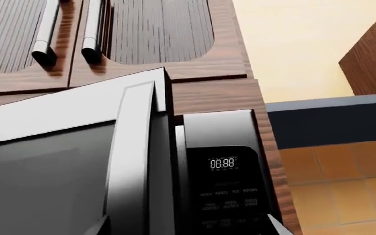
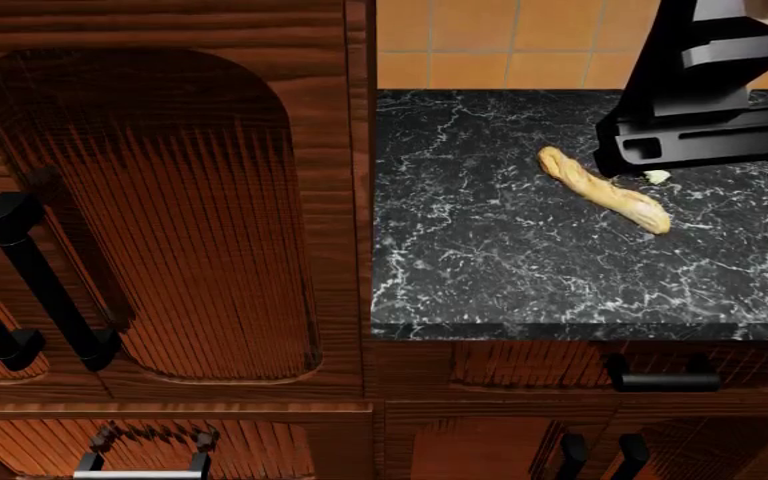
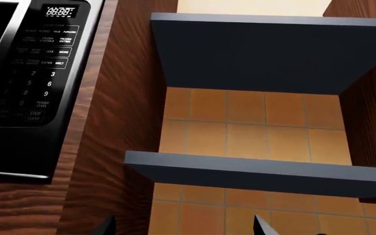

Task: Open the microwave door

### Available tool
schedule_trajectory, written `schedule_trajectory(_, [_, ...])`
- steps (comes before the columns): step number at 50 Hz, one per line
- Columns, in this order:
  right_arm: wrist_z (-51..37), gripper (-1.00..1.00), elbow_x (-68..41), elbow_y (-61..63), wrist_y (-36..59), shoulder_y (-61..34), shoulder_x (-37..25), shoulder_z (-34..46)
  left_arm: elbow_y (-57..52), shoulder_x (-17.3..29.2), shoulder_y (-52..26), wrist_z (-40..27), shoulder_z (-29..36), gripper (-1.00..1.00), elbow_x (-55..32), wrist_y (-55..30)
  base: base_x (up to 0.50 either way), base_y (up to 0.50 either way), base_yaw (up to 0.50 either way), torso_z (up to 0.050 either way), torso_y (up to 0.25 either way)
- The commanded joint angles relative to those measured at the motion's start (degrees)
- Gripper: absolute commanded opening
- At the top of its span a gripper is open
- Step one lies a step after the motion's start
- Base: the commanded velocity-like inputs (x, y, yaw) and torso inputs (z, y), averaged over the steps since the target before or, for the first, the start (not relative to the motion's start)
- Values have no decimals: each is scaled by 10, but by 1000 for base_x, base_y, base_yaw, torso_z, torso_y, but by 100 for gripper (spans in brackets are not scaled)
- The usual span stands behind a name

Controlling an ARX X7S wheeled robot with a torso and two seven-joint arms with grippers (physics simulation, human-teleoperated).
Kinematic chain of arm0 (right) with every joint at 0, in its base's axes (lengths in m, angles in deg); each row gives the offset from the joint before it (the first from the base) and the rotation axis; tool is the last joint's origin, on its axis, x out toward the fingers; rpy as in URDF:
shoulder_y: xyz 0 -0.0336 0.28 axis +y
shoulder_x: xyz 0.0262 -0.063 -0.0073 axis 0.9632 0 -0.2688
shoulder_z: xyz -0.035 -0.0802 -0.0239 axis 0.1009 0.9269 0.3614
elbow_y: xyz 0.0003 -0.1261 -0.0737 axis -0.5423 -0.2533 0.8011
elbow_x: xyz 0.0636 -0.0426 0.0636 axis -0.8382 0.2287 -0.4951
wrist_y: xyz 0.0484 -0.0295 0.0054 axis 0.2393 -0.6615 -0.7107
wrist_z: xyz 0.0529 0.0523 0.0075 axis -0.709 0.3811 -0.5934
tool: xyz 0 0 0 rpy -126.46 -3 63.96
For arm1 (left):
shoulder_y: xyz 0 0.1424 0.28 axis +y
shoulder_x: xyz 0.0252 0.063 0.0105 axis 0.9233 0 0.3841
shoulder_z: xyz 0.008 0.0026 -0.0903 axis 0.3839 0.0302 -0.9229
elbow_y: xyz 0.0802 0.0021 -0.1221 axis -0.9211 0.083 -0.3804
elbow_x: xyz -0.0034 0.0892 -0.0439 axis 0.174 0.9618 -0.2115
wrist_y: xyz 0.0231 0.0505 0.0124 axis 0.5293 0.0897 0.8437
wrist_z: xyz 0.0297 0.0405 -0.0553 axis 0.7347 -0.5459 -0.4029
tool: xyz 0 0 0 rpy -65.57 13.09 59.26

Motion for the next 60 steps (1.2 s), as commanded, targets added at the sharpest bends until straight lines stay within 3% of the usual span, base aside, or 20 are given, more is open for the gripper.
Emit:
schedule_trajectory(1, [-6,100,-6,1,-2,-4,-3,3,-47,-26,-6,-75,-12,100,-115,-15,0,0,0,0,0])
schedule_trajectory(11, [-9,100,-11,4,-9,1,-8,1,-77,-66,16,-131,-1,100,-189,5,0,0,0,0,0])
schedule_trajectory(20, [-6,100,-9,1,-15,5,-12,-1,-92,-96,62,-121,16,100,-174,15,0,0,0,0,0])
schedule_trajectory(41, [2,100,-10,-2,-36,28,-29,-19,-45,-153,107,4,76,100,-13,31,0,0,0,0,0])
schedule_trajectory(60, [3,100,-12,0,-52,48,-42,-31,128,-174,84,174,176,100,202,121,0,0,0,0,0])
